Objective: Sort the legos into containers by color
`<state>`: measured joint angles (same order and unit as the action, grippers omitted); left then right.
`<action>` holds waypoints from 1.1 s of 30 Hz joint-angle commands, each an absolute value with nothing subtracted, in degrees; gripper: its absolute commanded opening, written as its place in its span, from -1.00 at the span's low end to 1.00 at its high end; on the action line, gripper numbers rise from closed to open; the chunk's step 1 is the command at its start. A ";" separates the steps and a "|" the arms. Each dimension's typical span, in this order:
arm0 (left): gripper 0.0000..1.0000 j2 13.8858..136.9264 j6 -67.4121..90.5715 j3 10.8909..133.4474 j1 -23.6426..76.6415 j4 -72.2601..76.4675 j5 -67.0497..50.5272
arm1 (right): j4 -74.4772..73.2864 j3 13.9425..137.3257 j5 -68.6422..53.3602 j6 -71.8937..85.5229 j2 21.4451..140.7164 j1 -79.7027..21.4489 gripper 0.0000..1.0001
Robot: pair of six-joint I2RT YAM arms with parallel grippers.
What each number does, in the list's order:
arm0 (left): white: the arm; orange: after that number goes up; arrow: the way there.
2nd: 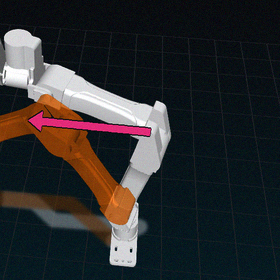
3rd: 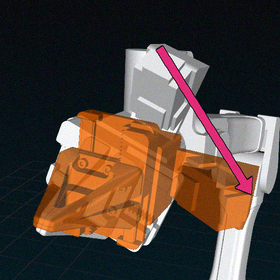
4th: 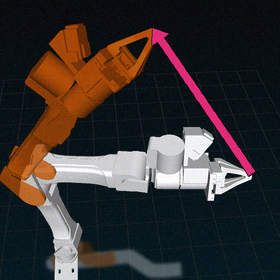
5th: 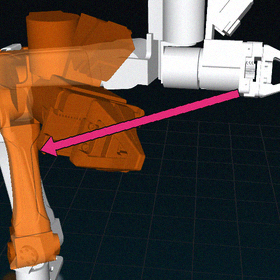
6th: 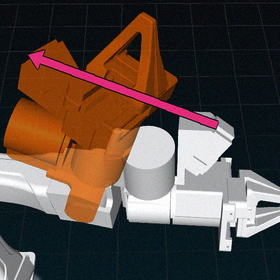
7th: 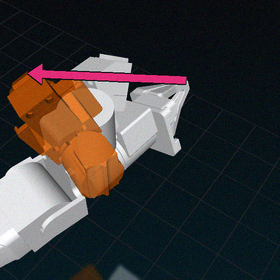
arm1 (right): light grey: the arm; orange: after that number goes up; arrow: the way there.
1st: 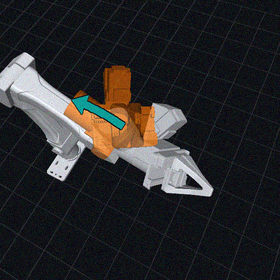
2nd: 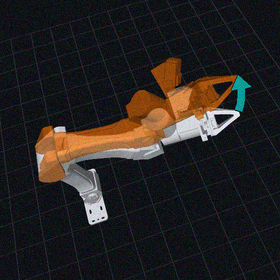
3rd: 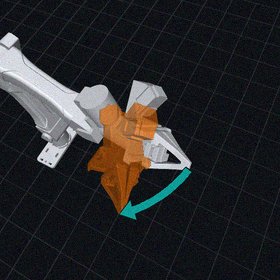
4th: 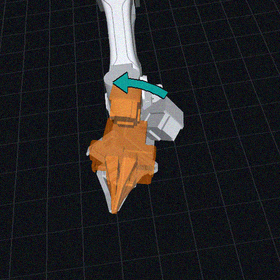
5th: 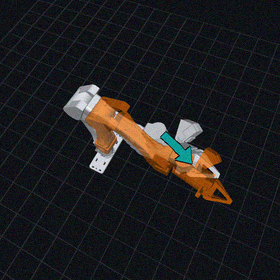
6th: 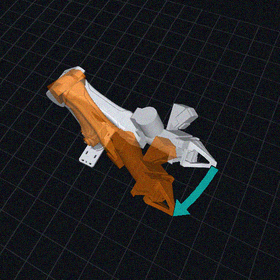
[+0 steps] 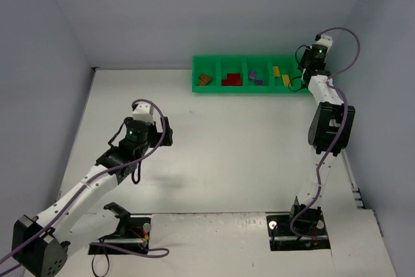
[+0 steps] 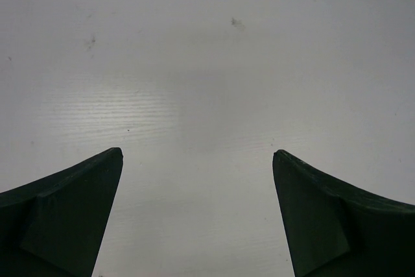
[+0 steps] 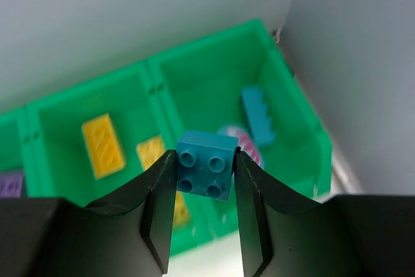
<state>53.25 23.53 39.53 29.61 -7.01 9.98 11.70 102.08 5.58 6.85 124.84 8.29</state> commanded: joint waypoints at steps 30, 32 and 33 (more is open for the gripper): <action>0.84 45.10 29.44 60.55 28.83 -37.34 17.58 | 9.50 83.96 -5.89 11.51 81.42 9.67 1.00; 0.85 44.21 29.18 61.95 28.83 -38.40 17.75 | 8.79 77.02 -6.15 13.52 72.13 9.32 1.00; 0.85 43.25 29.01 62.40 28.74 -38.67 17.75 | 8.53 74.64 -5.72 13.88 69.11 8.97 1.00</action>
